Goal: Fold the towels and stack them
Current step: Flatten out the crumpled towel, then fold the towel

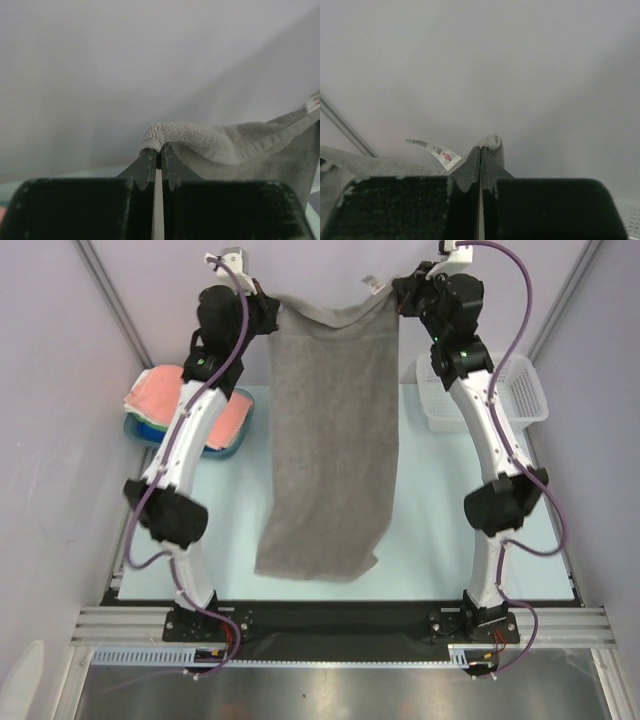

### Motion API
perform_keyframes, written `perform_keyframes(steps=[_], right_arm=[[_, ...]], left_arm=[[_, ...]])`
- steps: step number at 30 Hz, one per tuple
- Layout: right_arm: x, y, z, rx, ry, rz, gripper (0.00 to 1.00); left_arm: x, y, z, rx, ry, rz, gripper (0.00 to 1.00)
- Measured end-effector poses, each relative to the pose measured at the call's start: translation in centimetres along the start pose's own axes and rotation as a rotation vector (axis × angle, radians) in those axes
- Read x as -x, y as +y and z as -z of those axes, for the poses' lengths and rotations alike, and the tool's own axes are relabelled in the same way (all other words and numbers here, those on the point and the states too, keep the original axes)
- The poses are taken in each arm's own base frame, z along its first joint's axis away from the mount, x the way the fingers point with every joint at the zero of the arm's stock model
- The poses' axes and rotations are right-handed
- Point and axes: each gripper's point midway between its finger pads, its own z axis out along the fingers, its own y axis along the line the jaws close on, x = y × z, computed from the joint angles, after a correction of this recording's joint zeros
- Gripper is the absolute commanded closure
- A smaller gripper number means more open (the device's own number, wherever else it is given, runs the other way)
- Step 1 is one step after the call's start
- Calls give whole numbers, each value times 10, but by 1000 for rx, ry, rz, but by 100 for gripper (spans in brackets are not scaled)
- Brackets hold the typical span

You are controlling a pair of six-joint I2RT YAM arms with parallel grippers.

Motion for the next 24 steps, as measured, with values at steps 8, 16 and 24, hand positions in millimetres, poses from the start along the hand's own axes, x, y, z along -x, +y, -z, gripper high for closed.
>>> perform_keyframes(steps=[8, 16, 24], right_arm=[[-97, -58, -51, -64, 128, -56, 100], [-93, -57, -29, -74, 141, -87, 100], [-78, -42, 11, -77, 165, -106, 100]], left_arm=[[-89, 62, -61, 73, 148, 77, 100], [-65, 46, -32, 27, 104, 102, 100], [-89, 45, 15, 31, 147, 137, 100]])
